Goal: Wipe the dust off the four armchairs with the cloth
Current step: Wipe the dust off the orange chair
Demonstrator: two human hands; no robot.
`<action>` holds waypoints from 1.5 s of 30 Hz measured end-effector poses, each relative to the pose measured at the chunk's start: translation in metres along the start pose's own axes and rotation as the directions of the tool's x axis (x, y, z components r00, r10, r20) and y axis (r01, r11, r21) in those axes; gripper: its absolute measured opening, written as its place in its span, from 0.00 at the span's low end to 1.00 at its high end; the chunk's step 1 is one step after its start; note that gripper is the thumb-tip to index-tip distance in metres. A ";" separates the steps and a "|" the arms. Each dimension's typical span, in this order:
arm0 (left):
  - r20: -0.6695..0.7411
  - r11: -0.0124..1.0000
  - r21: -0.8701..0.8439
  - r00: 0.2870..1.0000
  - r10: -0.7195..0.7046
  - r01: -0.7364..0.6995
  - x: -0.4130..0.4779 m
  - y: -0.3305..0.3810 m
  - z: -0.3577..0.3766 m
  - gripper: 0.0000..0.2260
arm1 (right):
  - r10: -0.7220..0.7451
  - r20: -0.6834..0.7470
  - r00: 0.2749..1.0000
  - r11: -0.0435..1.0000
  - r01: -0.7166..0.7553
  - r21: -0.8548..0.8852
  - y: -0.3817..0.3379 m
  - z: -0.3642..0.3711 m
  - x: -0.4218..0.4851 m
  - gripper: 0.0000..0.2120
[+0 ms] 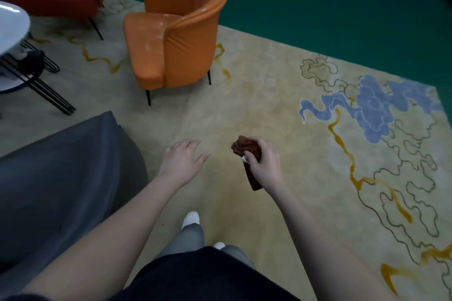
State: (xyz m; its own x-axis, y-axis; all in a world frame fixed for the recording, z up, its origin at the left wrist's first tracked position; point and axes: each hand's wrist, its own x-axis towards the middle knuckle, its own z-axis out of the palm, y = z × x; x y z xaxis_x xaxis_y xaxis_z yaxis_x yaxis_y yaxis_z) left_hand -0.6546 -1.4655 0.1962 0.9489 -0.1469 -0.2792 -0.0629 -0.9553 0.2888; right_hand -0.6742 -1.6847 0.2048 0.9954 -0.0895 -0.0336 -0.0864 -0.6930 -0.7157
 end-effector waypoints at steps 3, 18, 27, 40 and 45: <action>-0.016 0.999 -0.037 0.999 -0.030 0.030 0.023 -0.006 -0.003 0.26 | -0.018 0.028 0.999 1.000 0.018 -0.010 -0.002 0.003 0.032 0.16; -0.102 0.982 -0.142 0.985 -0.141 0.126 0.214 -0.067 -0.076 0.25 | -0.161 0.095 0.982 0.985 0.166 -0.049 -0.075 0.044 0.257 0.16; -0.059 0.974 -0.146 0.981 -0.184 0.174 0.305 -0.063 -0.099 0.24 | -0.109 0.117 0.987 0.992 0.116 -0.054 -0.060 0.047 0.358 0.16; -0.083 0.924 -0.228 0.939 -0.333 0.307 0.461 -0.032 -0.129 0.25 | -0.208 0.240 0.948 0.973 0.225 -0.045 -0.046 0.032 0.545 0.16; -0.089 0.906 -0.252 0.924 -0.373 0.342 0.496 -0.041 -0.137 0.26 | -0.229 0.312 0.922 0.968 0.250 -0.029 -0.053 0.046 0.587 0.16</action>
State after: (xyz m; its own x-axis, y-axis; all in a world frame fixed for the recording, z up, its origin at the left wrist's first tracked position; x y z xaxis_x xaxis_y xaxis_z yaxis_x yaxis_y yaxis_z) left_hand -0.1388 -1.4644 0.1710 0.9273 0.2436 -0.2841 0.3450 -0.8506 0.3967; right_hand -0.0839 -1.6679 0.1914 0.9504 0.2994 -0.0847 0.1643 -0.7140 -0.6805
